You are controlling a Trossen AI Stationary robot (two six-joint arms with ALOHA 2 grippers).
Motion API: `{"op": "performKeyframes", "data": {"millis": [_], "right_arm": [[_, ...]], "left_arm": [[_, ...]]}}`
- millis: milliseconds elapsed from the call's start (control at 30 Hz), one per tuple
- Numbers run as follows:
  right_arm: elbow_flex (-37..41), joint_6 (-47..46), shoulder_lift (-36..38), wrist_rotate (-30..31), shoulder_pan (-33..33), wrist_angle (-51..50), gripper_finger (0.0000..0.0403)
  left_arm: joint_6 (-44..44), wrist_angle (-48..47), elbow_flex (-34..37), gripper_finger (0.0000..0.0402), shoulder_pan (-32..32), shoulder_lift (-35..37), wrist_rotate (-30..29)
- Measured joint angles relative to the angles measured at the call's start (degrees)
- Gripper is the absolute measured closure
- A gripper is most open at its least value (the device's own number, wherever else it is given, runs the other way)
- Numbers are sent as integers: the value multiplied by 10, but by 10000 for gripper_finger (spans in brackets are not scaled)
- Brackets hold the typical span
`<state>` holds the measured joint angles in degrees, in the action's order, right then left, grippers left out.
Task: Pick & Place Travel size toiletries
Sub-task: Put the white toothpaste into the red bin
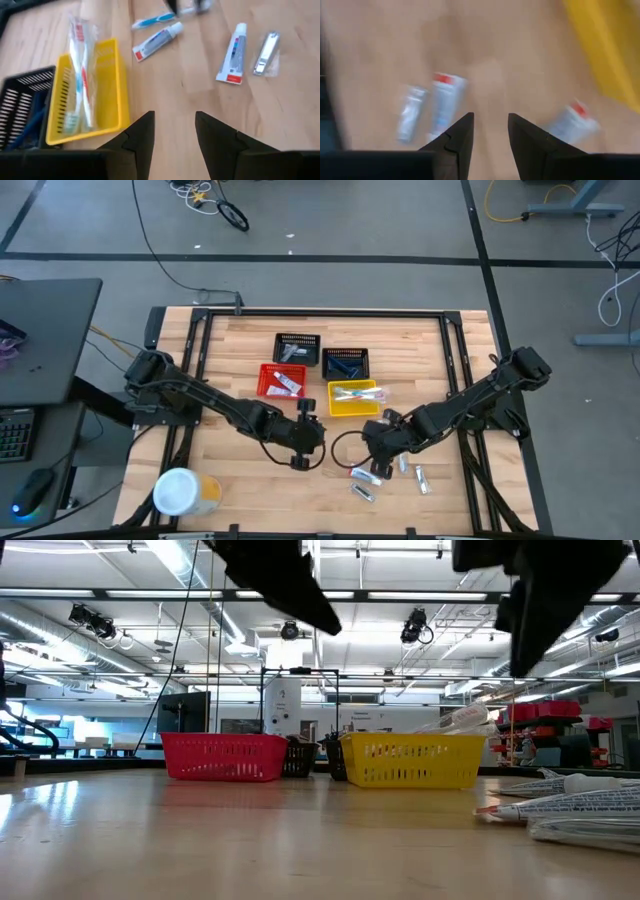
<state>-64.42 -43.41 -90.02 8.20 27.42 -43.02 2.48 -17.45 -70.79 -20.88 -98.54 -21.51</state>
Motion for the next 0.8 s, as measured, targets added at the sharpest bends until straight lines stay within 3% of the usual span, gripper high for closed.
{"op": "performKeyframes", "data": {"millis": [167,300,600,800], "right_arm": [[0,-75,0,32,0,-104,268],[0,-160,0,30,2,-122,267],[0,-234,-24,-57,2,-120,267],[0,-258,-49,-58,2,-120,267]], "left_arm": [[14,8,29,251,8,-1,-14],[27,10,49,250,18,0,-17],[60,20,63,250,33,0,-16],[61,20,63,250,33,0,-15]]}}
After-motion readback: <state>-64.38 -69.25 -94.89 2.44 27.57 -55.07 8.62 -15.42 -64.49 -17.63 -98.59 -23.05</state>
